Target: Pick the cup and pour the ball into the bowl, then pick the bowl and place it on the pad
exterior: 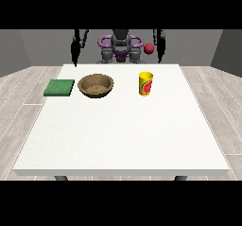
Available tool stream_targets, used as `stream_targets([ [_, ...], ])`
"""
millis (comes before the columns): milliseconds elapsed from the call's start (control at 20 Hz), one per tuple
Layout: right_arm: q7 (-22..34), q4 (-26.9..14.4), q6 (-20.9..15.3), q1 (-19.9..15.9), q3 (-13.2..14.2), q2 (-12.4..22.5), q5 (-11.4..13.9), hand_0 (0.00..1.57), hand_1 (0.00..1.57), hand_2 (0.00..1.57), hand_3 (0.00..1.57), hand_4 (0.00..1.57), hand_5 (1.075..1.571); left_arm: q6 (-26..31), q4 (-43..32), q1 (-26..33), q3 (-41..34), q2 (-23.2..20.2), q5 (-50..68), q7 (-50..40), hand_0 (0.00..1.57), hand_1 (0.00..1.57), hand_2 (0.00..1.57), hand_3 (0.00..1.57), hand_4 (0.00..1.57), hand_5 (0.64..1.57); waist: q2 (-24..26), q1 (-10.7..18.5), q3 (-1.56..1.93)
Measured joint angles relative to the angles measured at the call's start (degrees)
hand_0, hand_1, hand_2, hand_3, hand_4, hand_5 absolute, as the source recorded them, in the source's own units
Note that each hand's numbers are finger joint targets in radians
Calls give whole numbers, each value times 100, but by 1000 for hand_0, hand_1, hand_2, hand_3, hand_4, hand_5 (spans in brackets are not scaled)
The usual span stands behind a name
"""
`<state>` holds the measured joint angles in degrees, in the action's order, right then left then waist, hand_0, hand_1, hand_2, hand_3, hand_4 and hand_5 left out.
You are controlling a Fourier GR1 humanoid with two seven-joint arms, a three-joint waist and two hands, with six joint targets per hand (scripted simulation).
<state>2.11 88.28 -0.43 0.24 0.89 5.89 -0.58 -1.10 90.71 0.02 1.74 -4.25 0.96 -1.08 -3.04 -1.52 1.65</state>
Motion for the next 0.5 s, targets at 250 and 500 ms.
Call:
stream_targets([
  [250,227,366,37,-58,31,143,-30,0,0,0,0,120,1563,4,344,-24,-36,-133,9,-263,0,0,0,0,0,1470,931,3,-90],
  [500,-823,28,651,271,552,286,-728,0,0,0,0,0,1563,-415,389,238,187,196,-14,576,0,0,0,0,0,1473,863,24,-136],
])
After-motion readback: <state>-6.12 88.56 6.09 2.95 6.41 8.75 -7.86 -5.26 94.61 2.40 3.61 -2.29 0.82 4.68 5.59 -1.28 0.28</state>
